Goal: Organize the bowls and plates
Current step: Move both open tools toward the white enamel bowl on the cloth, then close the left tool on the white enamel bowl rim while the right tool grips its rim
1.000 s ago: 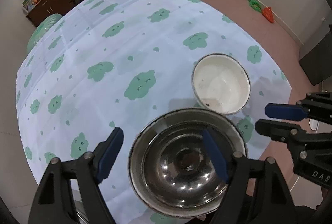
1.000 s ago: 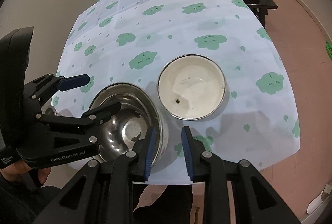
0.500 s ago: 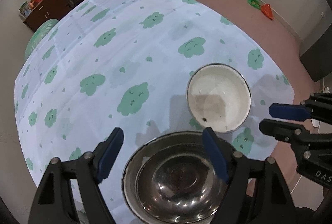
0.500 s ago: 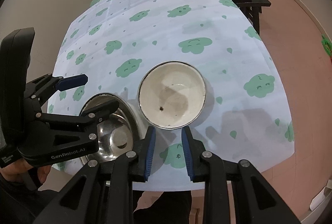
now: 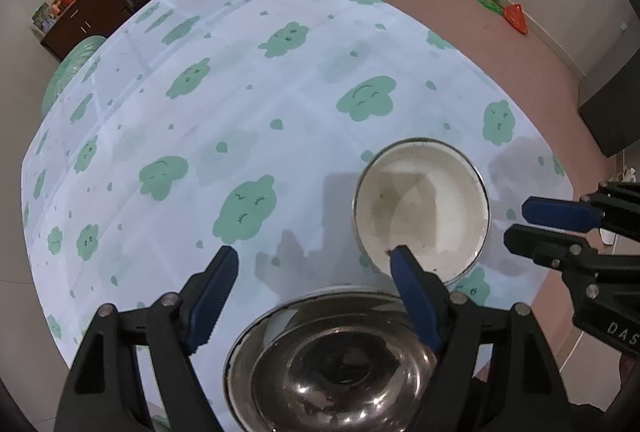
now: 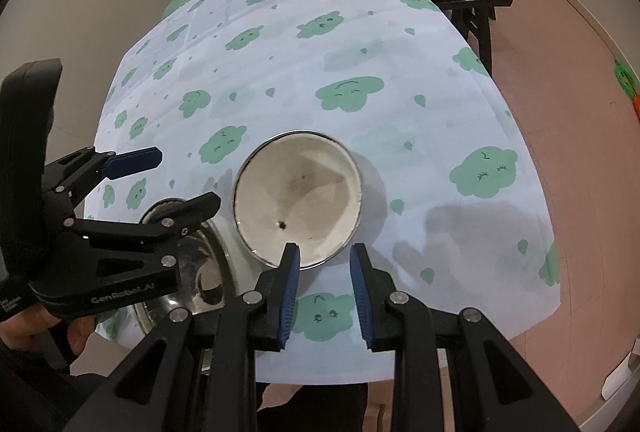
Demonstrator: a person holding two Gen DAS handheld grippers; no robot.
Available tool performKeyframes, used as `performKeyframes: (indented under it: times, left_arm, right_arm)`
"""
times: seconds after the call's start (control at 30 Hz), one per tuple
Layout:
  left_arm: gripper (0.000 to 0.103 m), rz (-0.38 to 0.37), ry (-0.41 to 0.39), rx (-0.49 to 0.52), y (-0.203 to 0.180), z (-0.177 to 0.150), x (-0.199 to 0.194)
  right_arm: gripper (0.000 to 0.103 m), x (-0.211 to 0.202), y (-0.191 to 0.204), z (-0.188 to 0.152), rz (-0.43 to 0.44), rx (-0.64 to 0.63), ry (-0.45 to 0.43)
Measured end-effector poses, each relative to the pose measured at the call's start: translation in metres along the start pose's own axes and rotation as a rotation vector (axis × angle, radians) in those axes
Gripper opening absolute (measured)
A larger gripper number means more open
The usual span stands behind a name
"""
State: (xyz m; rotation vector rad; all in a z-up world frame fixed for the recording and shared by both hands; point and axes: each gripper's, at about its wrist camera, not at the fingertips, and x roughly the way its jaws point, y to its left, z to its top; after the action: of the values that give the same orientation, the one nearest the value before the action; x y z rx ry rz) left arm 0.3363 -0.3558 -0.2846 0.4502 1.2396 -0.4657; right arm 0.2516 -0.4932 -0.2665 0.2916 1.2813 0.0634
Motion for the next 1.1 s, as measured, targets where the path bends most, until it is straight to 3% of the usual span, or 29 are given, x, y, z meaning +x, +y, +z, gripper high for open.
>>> performKeyframes:
  times: [0.67, 0.83, 1.1]
  left_arm:
    - [0.075, -0.012, 0.054, -0.004, -0.005, 0.019, 0.034]
    - [0.052, -0.034, 0.075, 0.001, -0.007, 0.020, 0.039]
    - [0.032, -0.052, 0.094, 0.002, -0.008, 0.020, 0.046]
  right_arm:
    - [0.028, 0.031, -0.015, 0.021, -0.049, -0.005, -0.001]
    - [0.028, 0.034, -0.019, 0.022, -0.053, 0.000, 0.011]
    - [0.028, 0.039, -0.017, 0.023, -0.044, -0.008, 0.024]
